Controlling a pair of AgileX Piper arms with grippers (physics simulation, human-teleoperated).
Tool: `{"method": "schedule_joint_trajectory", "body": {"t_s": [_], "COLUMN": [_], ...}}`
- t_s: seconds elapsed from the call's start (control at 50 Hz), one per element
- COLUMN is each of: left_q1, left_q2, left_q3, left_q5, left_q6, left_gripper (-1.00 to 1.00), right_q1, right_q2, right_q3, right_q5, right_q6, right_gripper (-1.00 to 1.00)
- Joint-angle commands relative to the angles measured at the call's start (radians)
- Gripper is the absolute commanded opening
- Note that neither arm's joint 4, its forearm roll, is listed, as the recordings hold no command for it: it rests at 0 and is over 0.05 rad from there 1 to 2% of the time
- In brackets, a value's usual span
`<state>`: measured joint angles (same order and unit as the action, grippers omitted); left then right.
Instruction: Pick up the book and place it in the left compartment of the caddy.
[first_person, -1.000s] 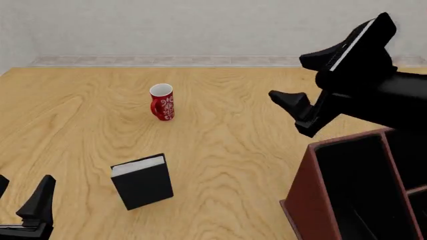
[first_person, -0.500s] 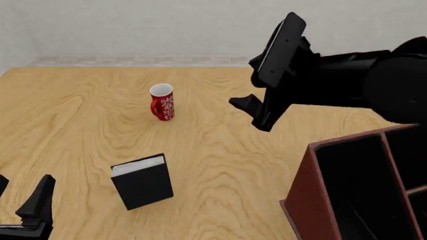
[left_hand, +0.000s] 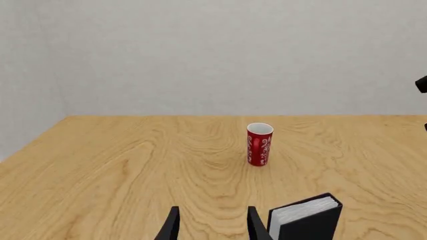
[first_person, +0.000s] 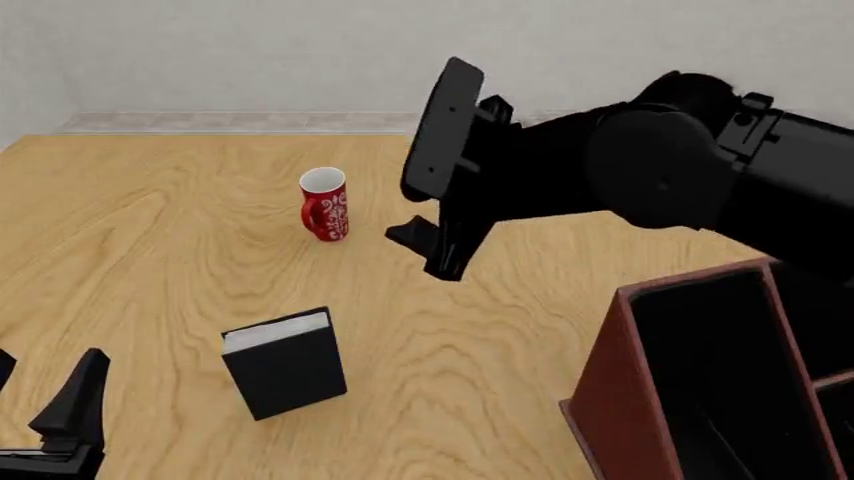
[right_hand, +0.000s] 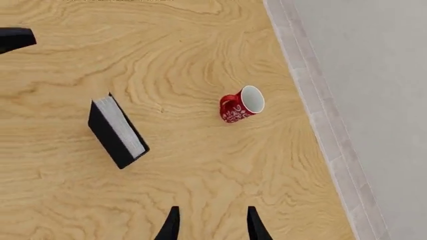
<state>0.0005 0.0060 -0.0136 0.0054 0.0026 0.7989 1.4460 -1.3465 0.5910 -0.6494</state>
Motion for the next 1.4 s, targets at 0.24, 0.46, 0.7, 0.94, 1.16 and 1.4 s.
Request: {"method": "schedule_joint_trajectory", "body": {"t_s": [0.24,0.46,0.7,0.94,1.16,1.4], "left_q1": [0.000,0.000,0.000,0.000,0.000,0.000], "left_q2": [-0.001,-0.001,-0.001,-0.002,-0.001,-0.001], "left_q3": [-0.002,-0.002,-0.002,-0.002,-0.002,-0.002], "left_q5": [0.003,0.003,0.003,0.003,0.003,0.003], "left_q6": [0.000,0.000,0.000,0.000,0.000,0.000], "left_gripper": [1.00,1.00,1.00,1.00,1.00,1.00], "right_q1": [0.099,0.123,0.150,0.172,0.179,0.175], "right_q2": [0.106,0.150,0.199,0.244,0.272,0.294], "right_q3": [-0.045,-0.056,-0.081,-0.093,-0.089,-0.070], "right_q5": [0.017,0.022,0.035,0.033,0.026,0.006], "right_q6": [0.030,0.046,0.053,0.062,0.060,0.055], "right_gripper": [1.00,1.00,1.00,1.00,1.00,1.00]}}
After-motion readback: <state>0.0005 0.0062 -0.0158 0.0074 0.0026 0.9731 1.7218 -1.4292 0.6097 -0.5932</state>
